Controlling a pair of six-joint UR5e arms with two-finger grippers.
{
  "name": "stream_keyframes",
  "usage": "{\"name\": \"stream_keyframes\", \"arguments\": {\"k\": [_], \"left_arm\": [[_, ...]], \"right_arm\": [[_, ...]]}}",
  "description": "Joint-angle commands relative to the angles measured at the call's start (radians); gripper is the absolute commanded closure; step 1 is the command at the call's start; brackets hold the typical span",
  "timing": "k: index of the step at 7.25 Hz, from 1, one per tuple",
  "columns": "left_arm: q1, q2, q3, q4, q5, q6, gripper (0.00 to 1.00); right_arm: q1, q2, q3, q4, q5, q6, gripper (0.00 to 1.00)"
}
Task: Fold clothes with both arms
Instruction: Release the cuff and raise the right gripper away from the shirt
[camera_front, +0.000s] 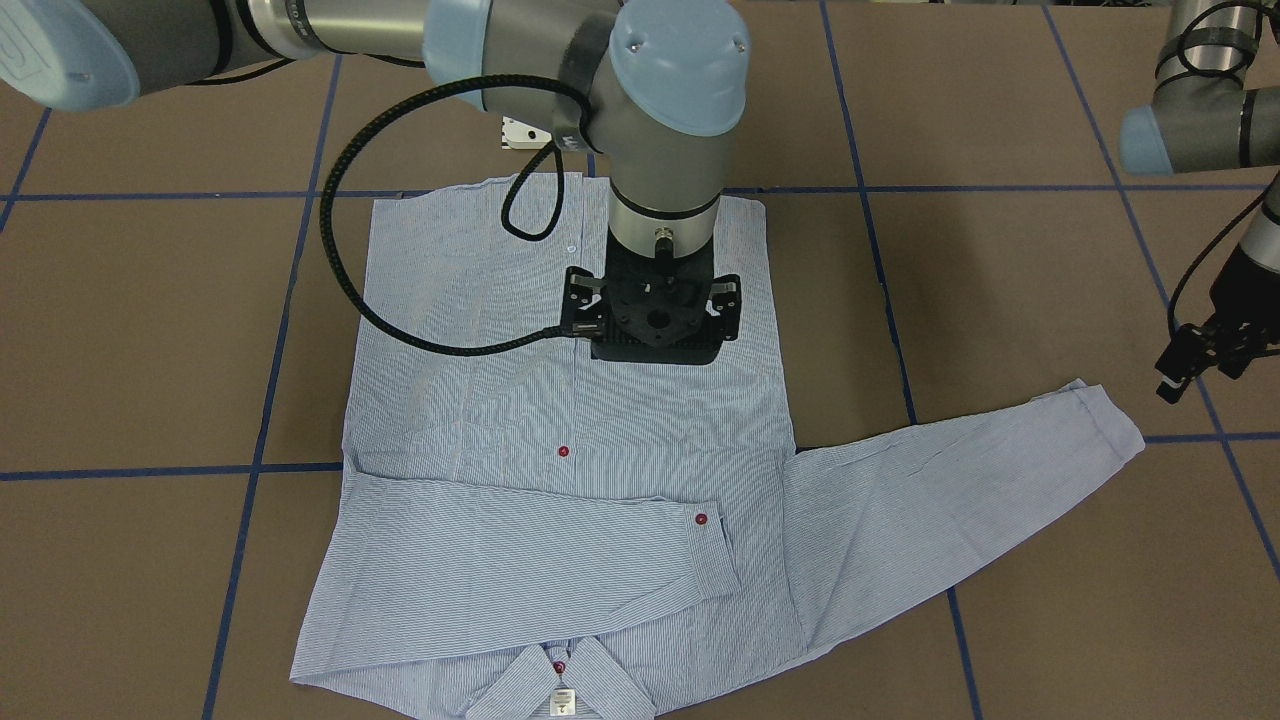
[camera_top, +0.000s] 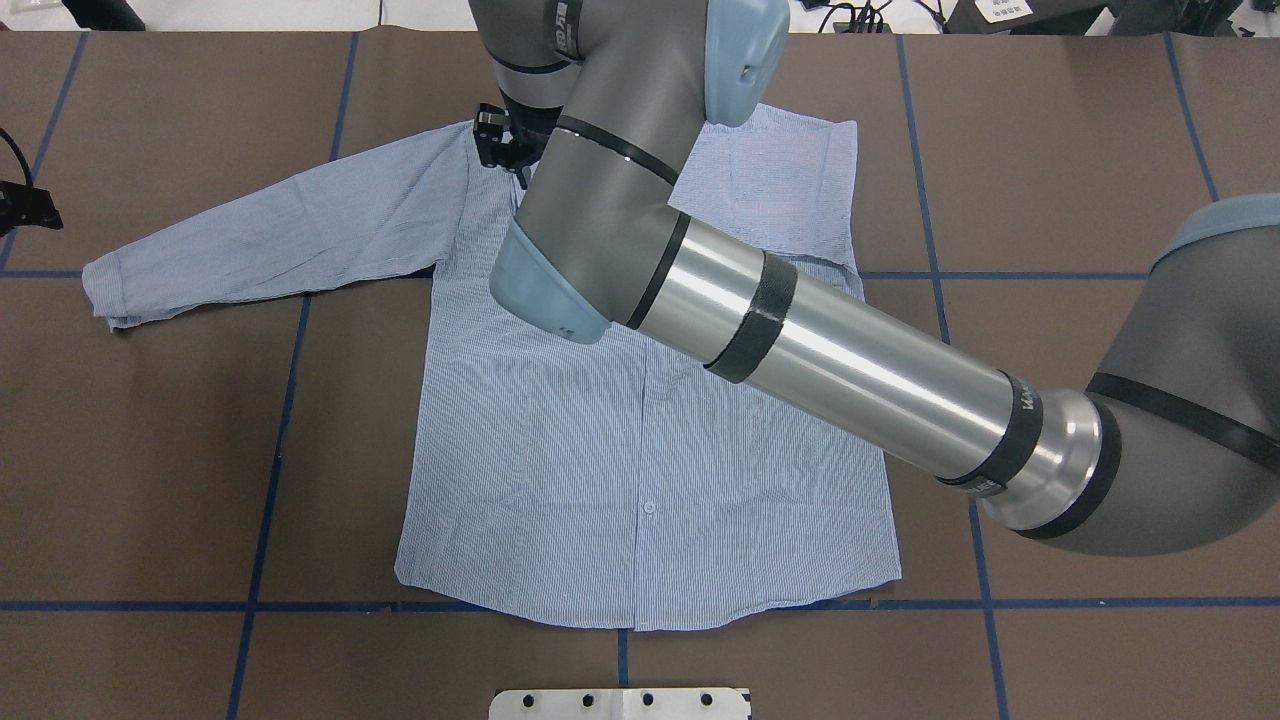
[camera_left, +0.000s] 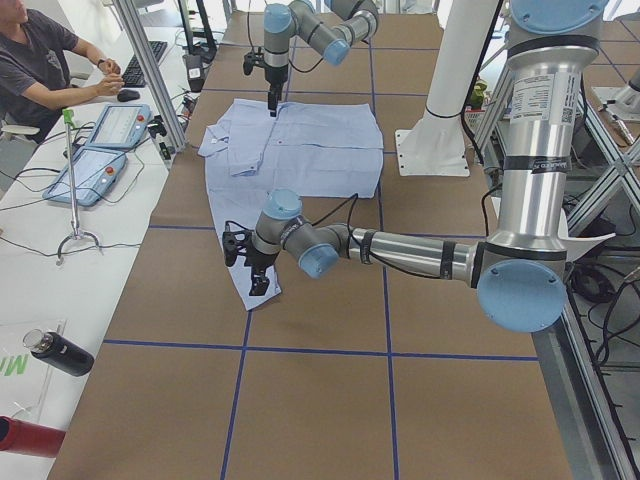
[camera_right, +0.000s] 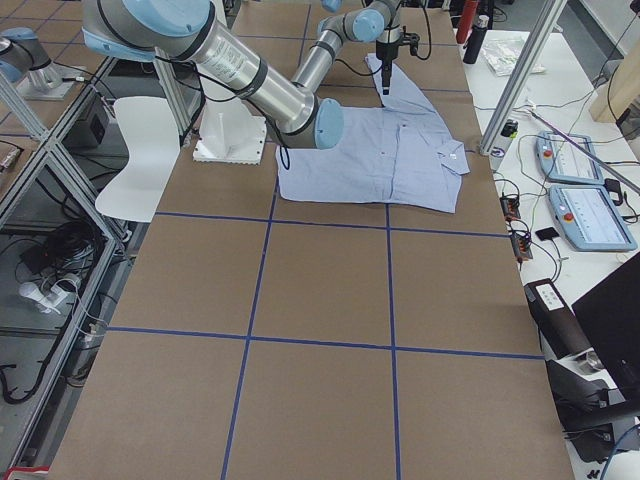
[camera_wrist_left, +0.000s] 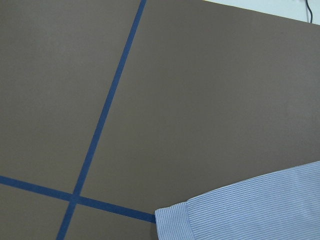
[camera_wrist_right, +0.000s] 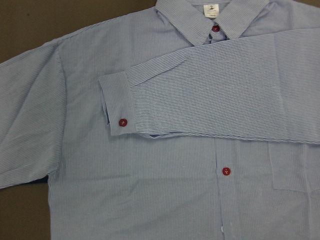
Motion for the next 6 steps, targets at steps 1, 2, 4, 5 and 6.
{"name": "stream_keyframes", "arguments": {"k": [1,2,4,5,6], "left_arm": [[0.101,-0.001,0.076,-0.104,0.080,-0.096,0.07],[0.115,-0.005,0.095,-0.108,0.102,-0.095,0.08],[0.135,-0.005,0.095,-0.108,0.104,-0.081,0.17],[0.144,-0.004,0.099,-0.109,0.104,-0.083,0.17],[0.150,-0.004,0.099,-0.109,0.104,-0.084,0.17]], "right_arm": [[0.089,-0.093,0.132,-0.134,0.087,-0.162,0.01],[0.124,-0.185,0.232,-0.134,0.141,-0.211,0.01],[0.134,-0.253,0.307,-0.133,0.141,-0.227,0.01],[0.134,-0.251,0.307,-0.133,0.141,-0.229,0.01],[0.134,-0.253,0.309,-0.131,0.135,-0.227,0.01]]}}
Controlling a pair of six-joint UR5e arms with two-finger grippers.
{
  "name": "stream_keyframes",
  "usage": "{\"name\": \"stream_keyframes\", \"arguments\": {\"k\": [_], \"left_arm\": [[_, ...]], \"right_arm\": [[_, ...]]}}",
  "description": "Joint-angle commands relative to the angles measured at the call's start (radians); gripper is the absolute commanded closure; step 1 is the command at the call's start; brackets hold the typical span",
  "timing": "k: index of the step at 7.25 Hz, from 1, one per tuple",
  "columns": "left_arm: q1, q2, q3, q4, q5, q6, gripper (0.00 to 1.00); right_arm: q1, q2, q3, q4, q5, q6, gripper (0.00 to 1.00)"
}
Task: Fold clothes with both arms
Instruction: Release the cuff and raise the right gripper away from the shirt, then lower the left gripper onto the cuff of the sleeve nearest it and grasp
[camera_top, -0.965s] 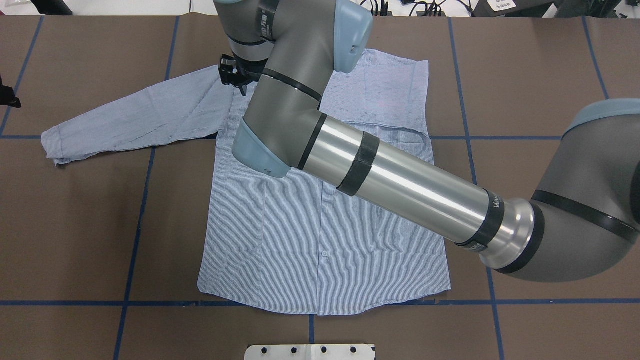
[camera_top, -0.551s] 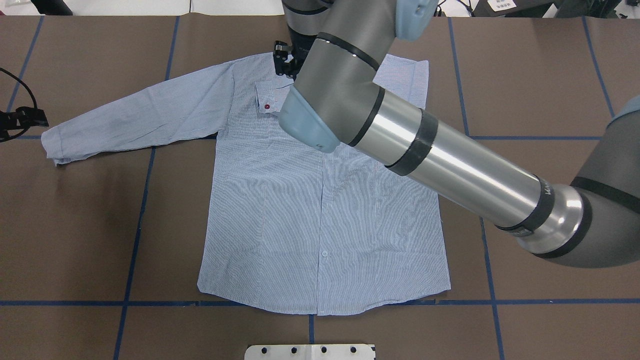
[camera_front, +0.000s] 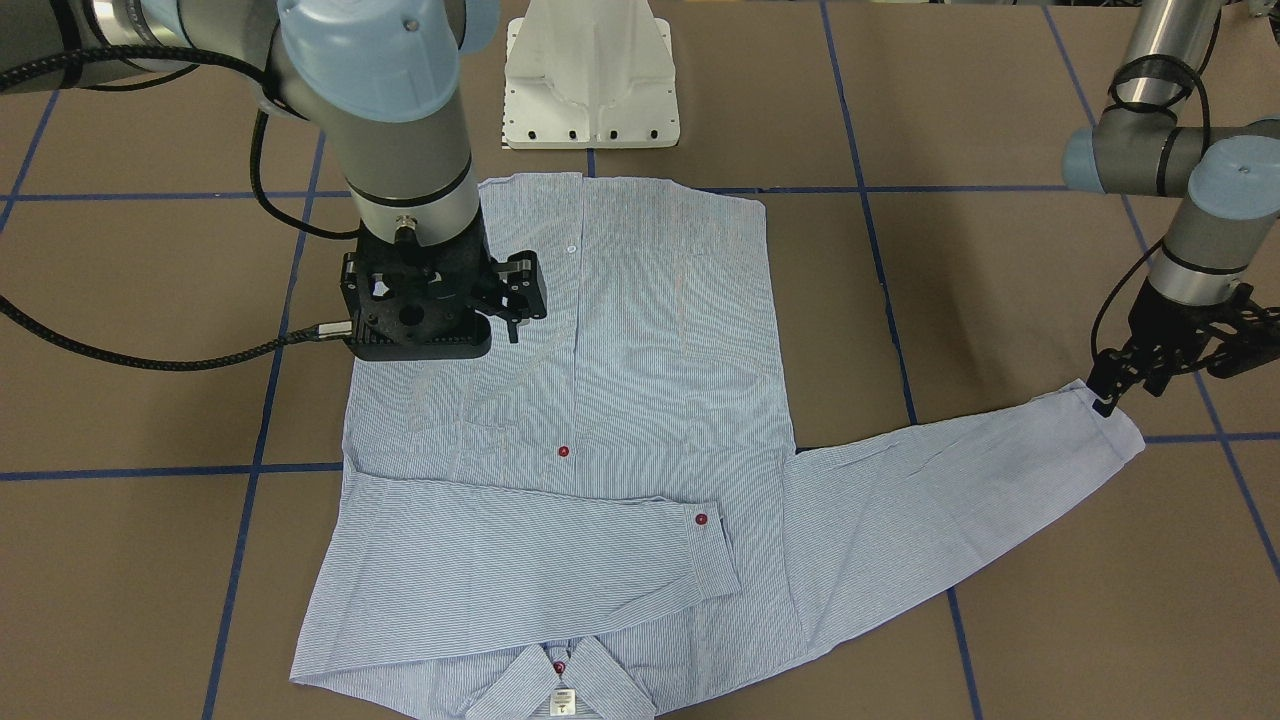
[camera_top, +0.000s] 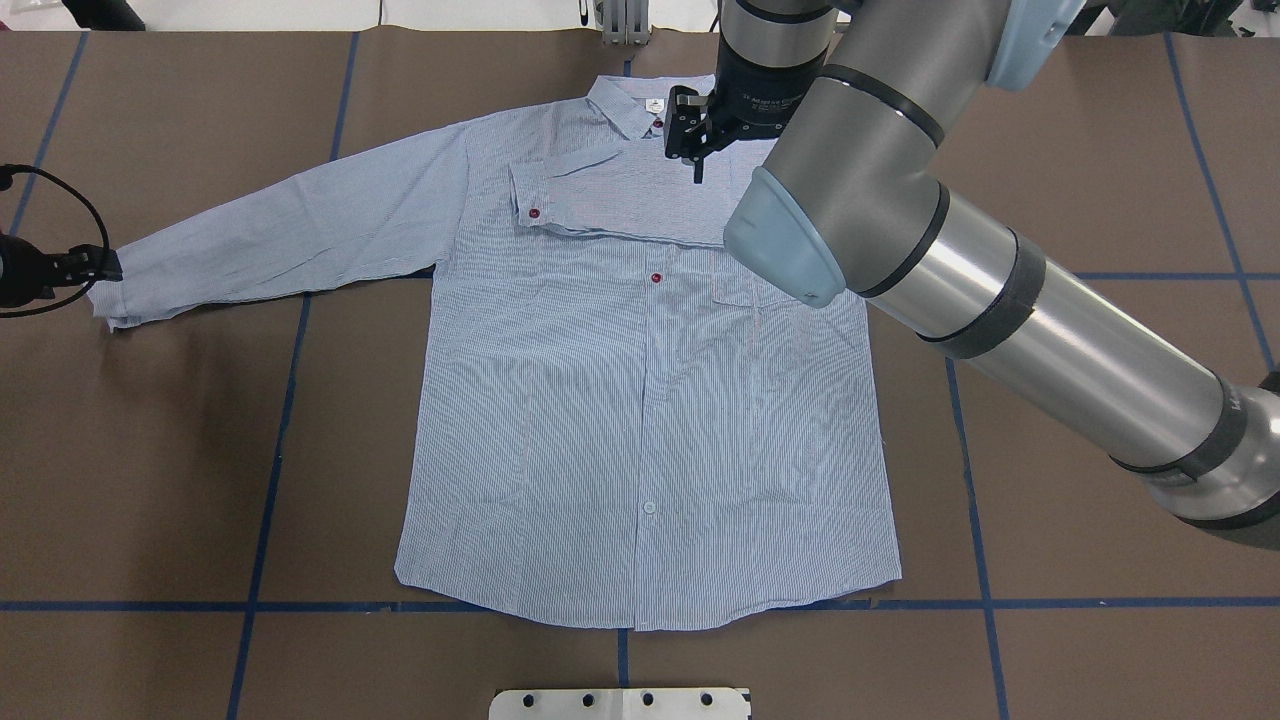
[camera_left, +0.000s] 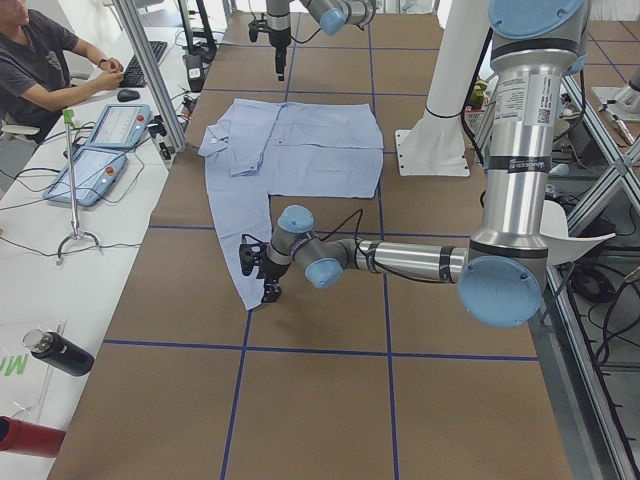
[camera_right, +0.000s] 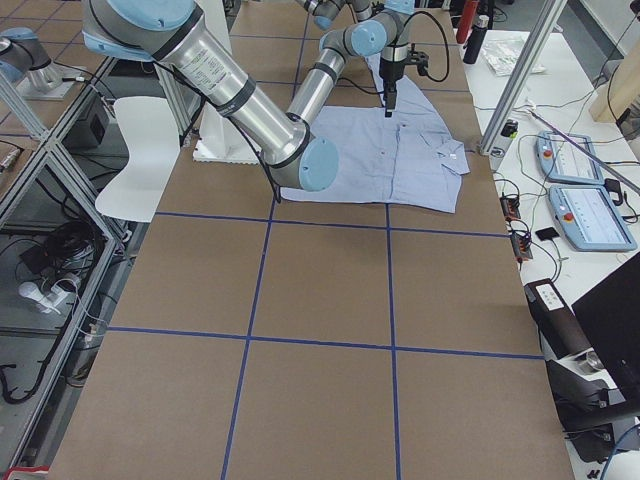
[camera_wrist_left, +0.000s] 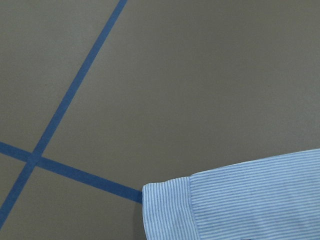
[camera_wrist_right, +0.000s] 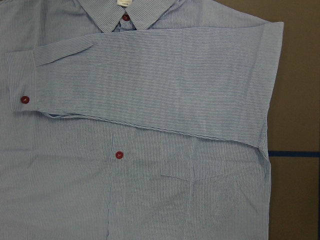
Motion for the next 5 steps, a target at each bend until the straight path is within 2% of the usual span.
{"name": "stream_keyframes", "arguments": {"k": [1,5], "left_arm": [[0.020,0.002,0.011,-0.001,0.001,-0.001,0.18],[0.030,0.004,0.054,-0.037,0.002,-0.001,0.24]], "right_arm": [[0.000,-0.010,0.006,0.001,-0.007,-0.001,0.01],[-0.002,-0.016,0.006,0.007,-0.010,-0.001,0.01]]}}
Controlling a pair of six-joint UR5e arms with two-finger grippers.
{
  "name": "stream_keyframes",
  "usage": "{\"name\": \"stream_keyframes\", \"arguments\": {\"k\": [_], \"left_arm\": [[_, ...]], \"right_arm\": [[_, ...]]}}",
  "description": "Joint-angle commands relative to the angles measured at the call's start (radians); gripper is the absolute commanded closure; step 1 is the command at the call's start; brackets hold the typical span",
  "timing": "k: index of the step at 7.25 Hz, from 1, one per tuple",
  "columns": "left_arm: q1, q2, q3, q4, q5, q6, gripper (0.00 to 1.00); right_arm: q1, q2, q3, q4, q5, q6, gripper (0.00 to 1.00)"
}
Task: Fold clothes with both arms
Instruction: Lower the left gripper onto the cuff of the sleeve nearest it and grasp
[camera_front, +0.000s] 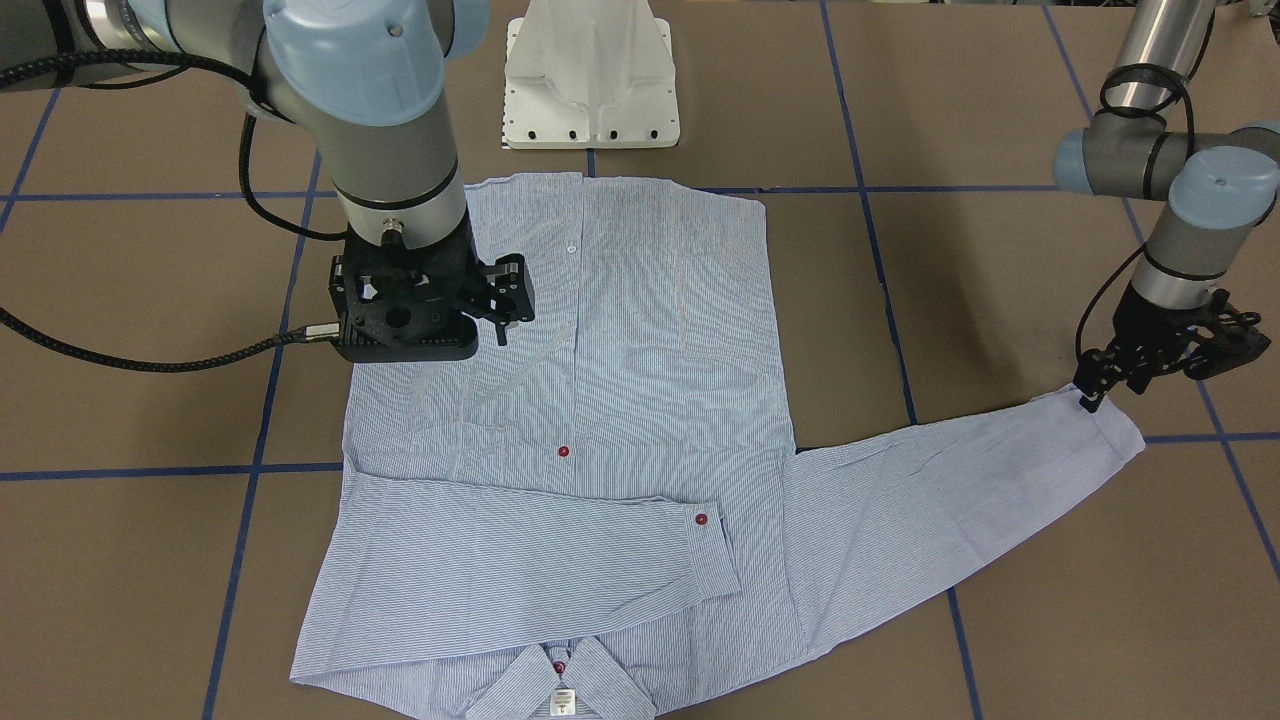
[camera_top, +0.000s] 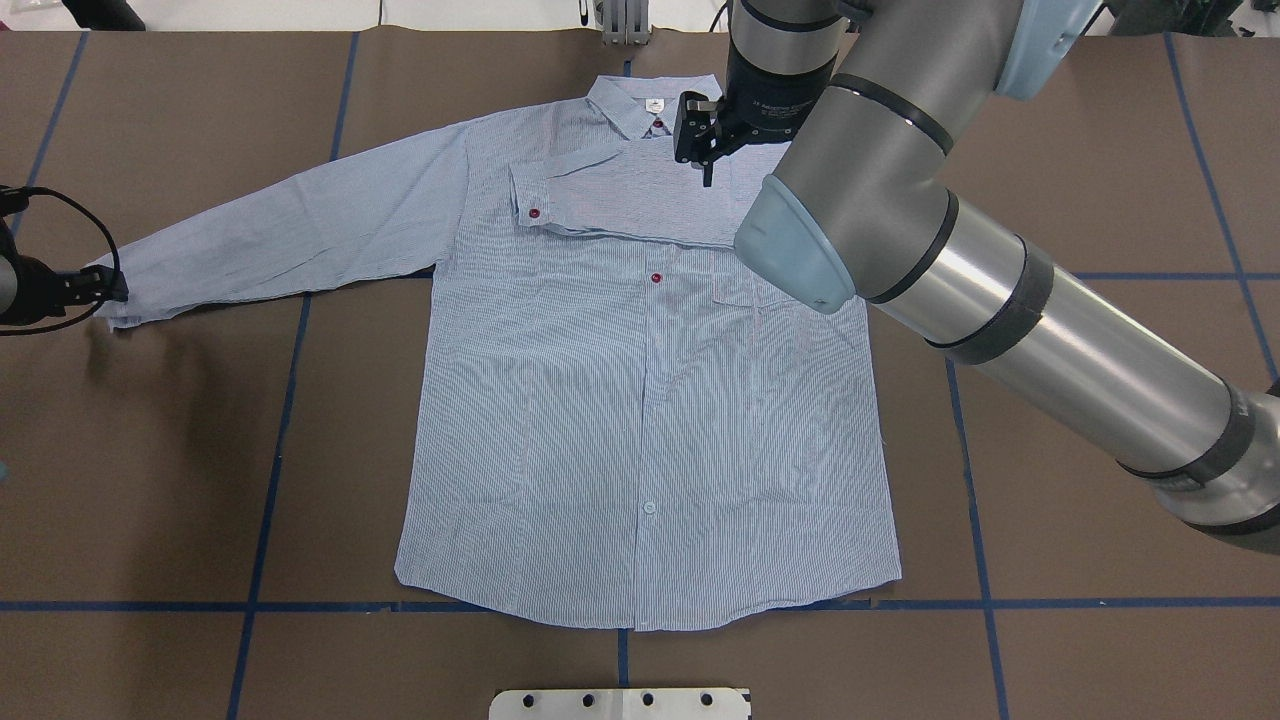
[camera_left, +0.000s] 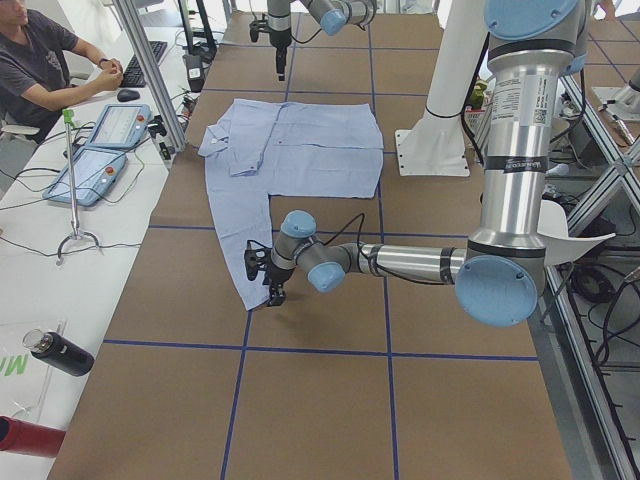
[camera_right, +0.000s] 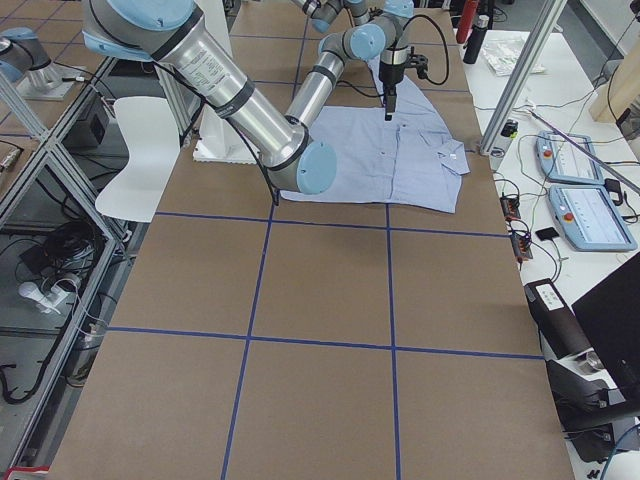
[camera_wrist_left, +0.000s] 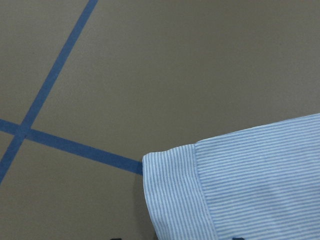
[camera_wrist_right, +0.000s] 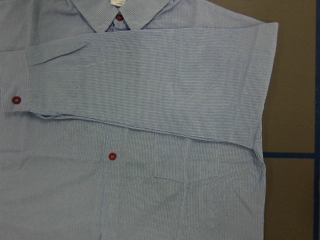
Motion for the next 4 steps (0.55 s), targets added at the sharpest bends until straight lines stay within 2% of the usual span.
{"name": "stream_keyframes", "arguments": {"k": [1,4], "left_arm": [[0.002,0.000,0.025,-0.034,0.000,-0.002,0.28],[0.006,0.000,0.022,-0.034,0.002,-0.005,0.38]], "right_arm": [[-0.001,-0.001,0.000,0.001,0.000,0.000,0.01],[-0.001,-0.002,-0.001,0.001,-0.002,-0.002,0.01]]}}
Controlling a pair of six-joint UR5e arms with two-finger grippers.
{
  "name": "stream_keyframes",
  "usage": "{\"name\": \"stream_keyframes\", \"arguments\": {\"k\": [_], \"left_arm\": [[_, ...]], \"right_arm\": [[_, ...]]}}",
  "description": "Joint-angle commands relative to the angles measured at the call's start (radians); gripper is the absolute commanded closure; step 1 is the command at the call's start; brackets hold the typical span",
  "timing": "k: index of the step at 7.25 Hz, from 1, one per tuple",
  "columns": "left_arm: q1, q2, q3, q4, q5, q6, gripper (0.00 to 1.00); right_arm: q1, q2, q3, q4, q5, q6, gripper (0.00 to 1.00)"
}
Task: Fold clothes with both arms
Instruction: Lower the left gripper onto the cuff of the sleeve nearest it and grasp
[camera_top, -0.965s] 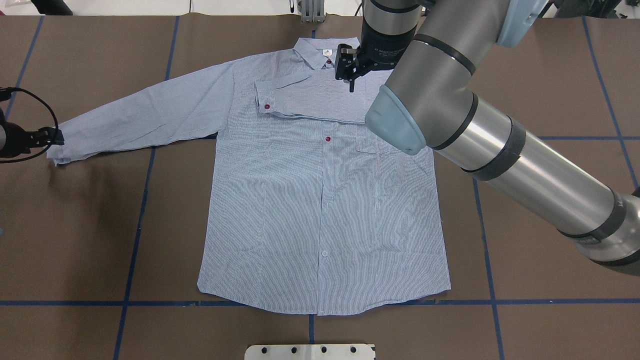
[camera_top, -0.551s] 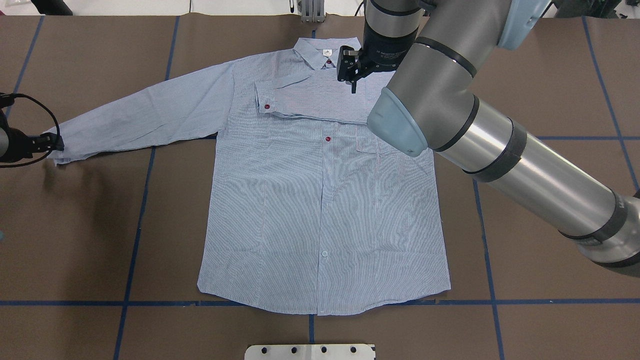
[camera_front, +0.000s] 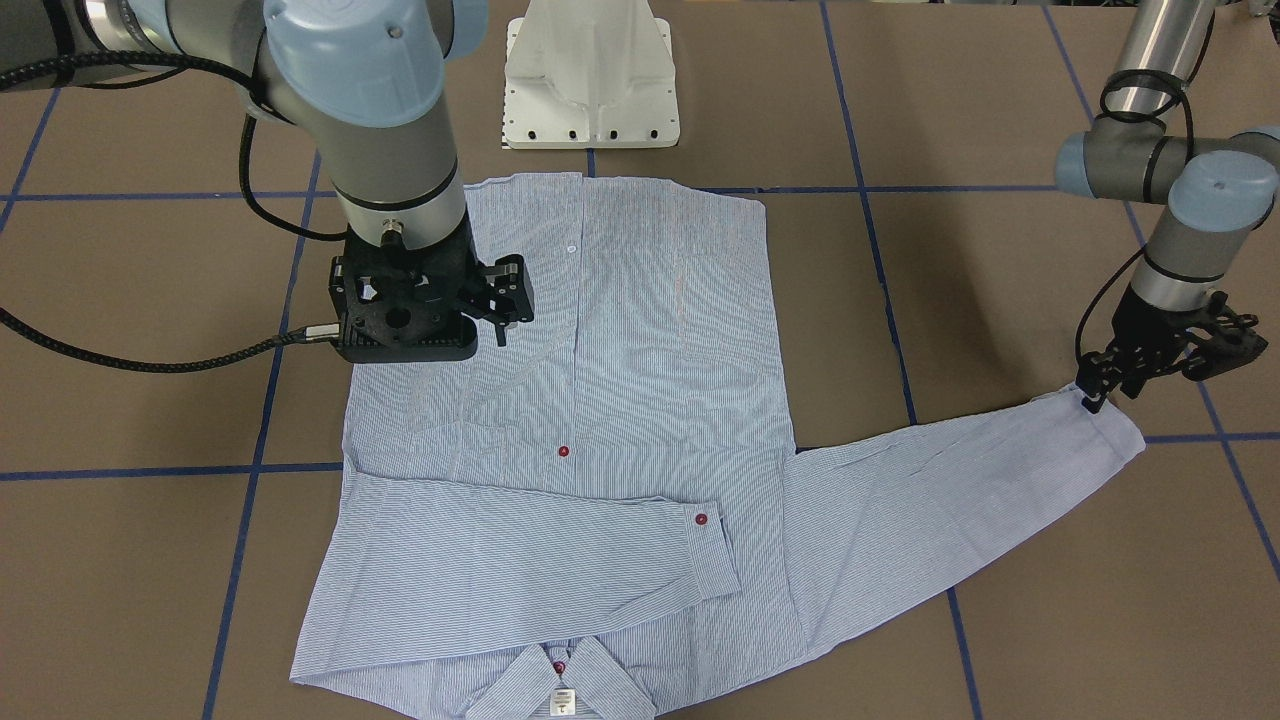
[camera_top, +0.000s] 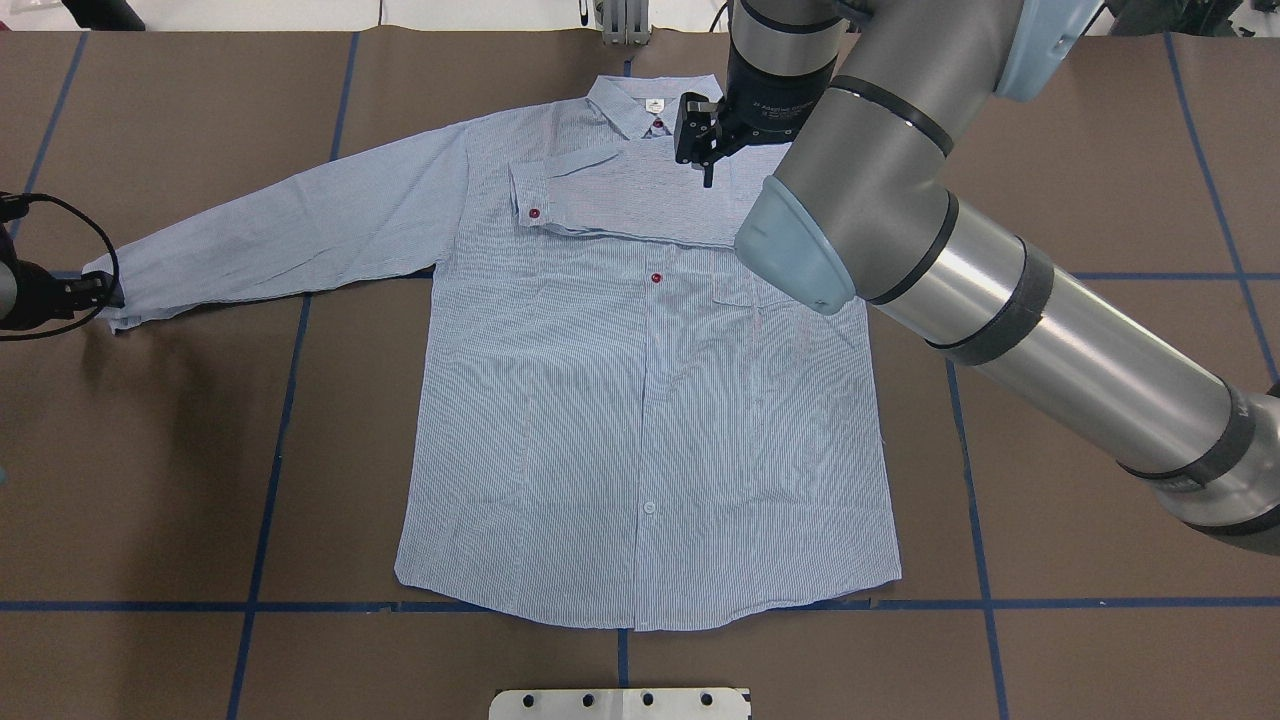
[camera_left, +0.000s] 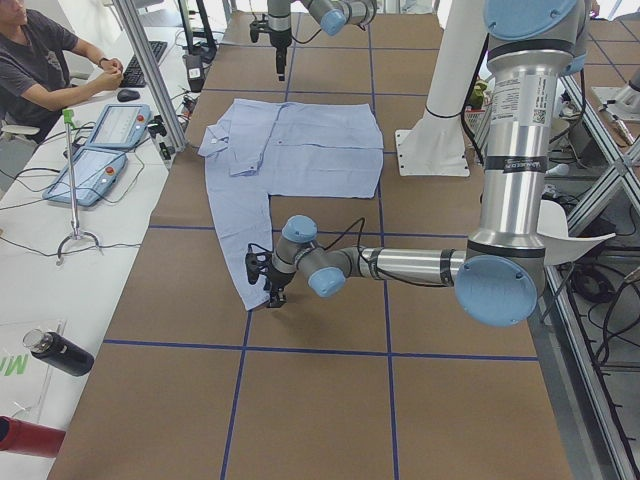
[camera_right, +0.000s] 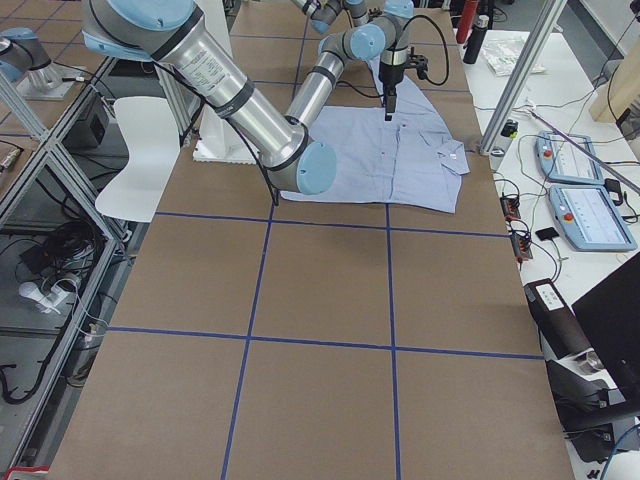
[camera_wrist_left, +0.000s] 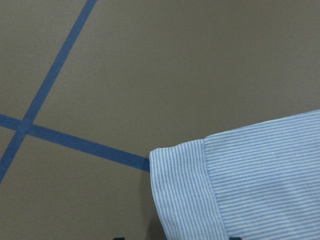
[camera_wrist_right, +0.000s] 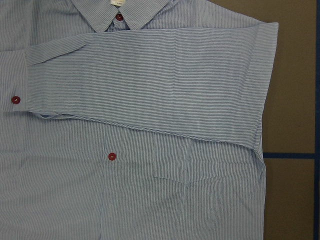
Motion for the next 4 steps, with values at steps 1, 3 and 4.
{"name": "stream_keyframes", "arguments": {"k": [1,3,4], "left_arm": [[0.003,-0.001,-0.001,-0.001,0.001,-0.002,0.40],[0.003,-0.003,-0.003,-0.001,0.001,-0.002,0.43],[0.003,-0.003,-0.003,-0.001,0.001,-0.002,0.45]], "right_arm": [[0.000,-0.002,-0.001,0.000,0.000,0.000,0.01],[0.000,-0.005,-0.002,0.000,0.000,-0.001,0.01],[0.000,-0.007,-0.004,0.002,-0.002,-0.001,0.01]]}}
